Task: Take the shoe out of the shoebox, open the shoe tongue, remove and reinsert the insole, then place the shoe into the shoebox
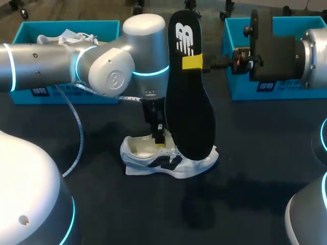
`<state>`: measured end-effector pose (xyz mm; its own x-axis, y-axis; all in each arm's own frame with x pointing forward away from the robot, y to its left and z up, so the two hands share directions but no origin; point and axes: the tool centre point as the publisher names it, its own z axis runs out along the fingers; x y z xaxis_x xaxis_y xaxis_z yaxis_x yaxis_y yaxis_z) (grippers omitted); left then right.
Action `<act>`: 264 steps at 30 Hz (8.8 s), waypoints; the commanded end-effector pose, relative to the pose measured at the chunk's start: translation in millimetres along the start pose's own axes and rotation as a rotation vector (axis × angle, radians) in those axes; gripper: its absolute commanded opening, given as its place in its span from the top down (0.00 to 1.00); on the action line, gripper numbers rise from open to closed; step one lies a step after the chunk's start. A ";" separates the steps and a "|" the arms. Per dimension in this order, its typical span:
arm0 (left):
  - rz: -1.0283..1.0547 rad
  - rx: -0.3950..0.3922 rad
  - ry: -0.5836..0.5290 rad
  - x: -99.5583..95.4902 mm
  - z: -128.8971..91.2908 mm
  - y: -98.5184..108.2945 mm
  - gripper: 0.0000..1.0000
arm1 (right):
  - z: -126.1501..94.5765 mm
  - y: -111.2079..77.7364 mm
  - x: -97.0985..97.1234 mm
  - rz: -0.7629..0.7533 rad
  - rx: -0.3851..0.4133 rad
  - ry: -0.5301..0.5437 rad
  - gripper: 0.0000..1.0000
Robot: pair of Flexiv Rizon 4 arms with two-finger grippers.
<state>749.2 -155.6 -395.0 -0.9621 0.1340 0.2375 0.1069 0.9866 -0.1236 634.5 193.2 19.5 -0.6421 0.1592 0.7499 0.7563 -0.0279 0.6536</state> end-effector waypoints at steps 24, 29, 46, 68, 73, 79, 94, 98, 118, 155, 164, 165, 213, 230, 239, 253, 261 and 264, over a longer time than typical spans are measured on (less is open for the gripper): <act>1.133 -0.340 0.145 -16.7 -68.3 -7.9 1.00 | 2.8 -0.4 -0.6 0.001 -0.003 0.000 1.00; 1.212 -0.371 0.064 -26.6 -71.7 -10.0 1.00 | 2.8 -0.4 -0.6 0.001 -0.003 0.000 1.00; 1.212 -0.371 0.064 -26.6 -71.7 -10.0 1.00 | 2.8 -0.4 -0.6 0.001 -0.003 0.000 1.00; 1.349 -0.397 0.093 -43.5 -43.8 -69.7 1.00 | 2.8 -0.4 -0.6 0.001 -0.003 0.000 1.00; 1.361 -0.393 0.107 -41.8 -38.8 -73.6 1.00 | 2.8 -0.4 -0.6 0.001 -0.003 0.000 1.00; 1.387 -0.379 0.149 -38.0 -24.9 -74.0 1.00 | 2.8 -0.4 -0.6 0.001 -0.003 0.000 1.00; 1.419 -0.375 0.187 -27.0 2.7 -73.4 0.54 | 2.8 -0.4 -0.6 0.001 -0.003 0.000 1.00; 1.432 -0.340 0.144 -25.0 -12.9 -72.7 0.00 | 2.8 -0.4 -0.6 0.001 -0.003 0.000 1.00; 1.376 -0.210 -0.093 -37.7 -87.4 -88.0 0.00 | -1.8 -0.9 -2.6 0.013 -0.019 -0.021 1.00; 1.467 0.060 -0.706 -23.6 -257.1 -34.7 0.00 | -105.9 44.5 -139.2 0.430 -0.419 -0.108 1.00; 1.577 0.149 -0.842 -9.5 -280.6 -36.9 0.00 | -104.7 47.8 -188.6 0.588 -0.365 -0.107 1.00; 1.584 0.155 -0.850 -8.9 -283.5 -37.5 0.00 | -104.1 46.7 -192.6 0.606 -0.362 -0.105 1.00; 1.589 0.694 -1.279 23.4 -303.4 -32.4 0.00 | -20.8 91.9 -235.4 0.866 -0.359 -0.061 1.00; 1.558 0.804 -1.395 22.5 -292.0 -32.1 0.00 | 10.3 104.8 -237.7 0.892 -0.169 -0.047 1.00; 1.543 0.841 -1.409 17.5 -282.7 -47.2 0.00 | 22.9 96.7 -226.4 0.911 -0.056 -0.143 1.00; 1.498 0.874 -1.481 2.4 -286.8 -73.8 0.54 | 39.1 86.6 -220.3 0.917 -0.048 -0.134 1.00; 1.478 0.894 -1.503 1.0 -284.7 -82.6 0.78 | 43.6 85.8 -220.2 0.915 -0.056 -0.126 1.00; 1.471 0.898 -1.505 0.4 -283.6 -83.6 1.00 | 45.3 84.8 -219.7 0.916 -0.059 -0.120 1.00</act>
<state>811.7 -207.7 -108.6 0.1621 -0.0770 -0.9838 0.9857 -0.0336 0.1651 845.5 195.9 -93.2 0.2239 0.1554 0.9621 0.9537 -0.2383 -0.1834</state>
